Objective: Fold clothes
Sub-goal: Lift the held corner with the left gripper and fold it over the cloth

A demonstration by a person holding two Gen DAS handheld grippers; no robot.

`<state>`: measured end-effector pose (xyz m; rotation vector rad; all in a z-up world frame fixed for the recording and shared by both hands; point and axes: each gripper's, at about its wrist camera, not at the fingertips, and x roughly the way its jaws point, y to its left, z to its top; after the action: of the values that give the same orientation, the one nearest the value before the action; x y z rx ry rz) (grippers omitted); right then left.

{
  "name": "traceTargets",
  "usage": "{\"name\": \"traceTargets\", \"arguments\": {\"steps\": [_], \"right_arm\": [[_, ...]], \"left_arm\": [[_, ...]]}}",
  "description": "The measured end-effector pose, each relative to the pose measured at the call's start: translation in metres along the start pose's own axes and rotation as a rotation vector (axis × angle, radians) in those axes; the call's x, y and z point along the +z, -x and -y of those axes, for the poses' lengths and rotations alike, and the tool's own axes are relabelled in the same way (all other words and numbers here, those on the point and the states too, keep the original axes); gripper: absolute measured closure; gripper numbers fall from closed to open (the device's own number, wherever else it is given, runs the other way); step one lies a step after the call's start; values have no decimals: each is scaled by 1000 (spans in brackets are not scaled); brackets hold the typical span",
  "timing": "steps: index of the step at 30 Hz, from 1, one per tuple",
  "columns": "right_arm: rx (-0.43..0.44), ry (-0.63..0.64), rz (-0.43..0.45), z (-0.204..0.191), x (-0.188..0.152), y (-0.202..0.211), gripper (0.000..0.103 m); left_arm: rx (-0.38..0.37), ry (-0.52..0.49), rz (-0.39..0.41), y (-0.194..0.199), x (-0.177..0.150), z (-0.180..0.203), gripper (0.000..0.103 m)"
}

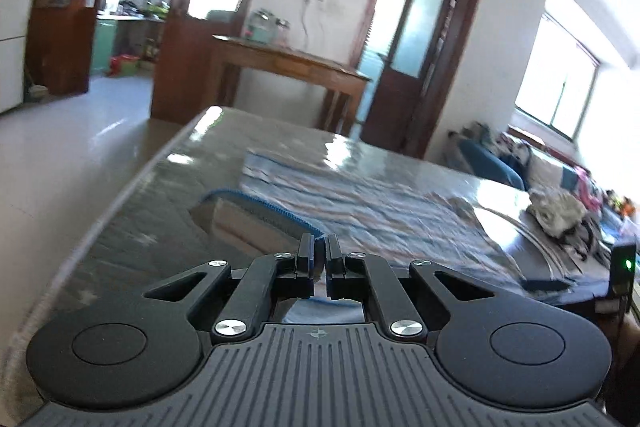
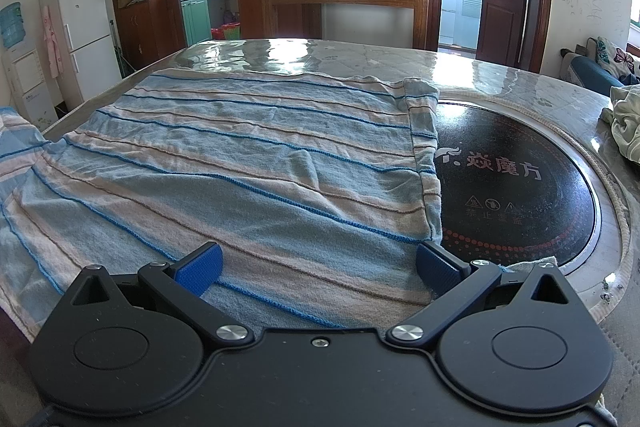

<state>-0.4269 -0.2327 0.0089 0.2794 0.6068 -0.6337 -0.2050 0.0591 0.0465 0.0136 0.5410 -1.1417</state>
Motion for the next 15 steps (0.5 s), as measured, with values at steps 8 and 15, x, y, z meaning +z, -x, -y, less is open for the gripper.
{"name": "traceTargets", "arguments": {"steps": [8,15], "right_arm": [[0,0,0,0,0,0,0],[0,0,0,0,0,0,0]], "left_arm": [[-127,-89,-165,-37,-24,16,97],[-185,-132,-203,-40,-23,18,77]]}}
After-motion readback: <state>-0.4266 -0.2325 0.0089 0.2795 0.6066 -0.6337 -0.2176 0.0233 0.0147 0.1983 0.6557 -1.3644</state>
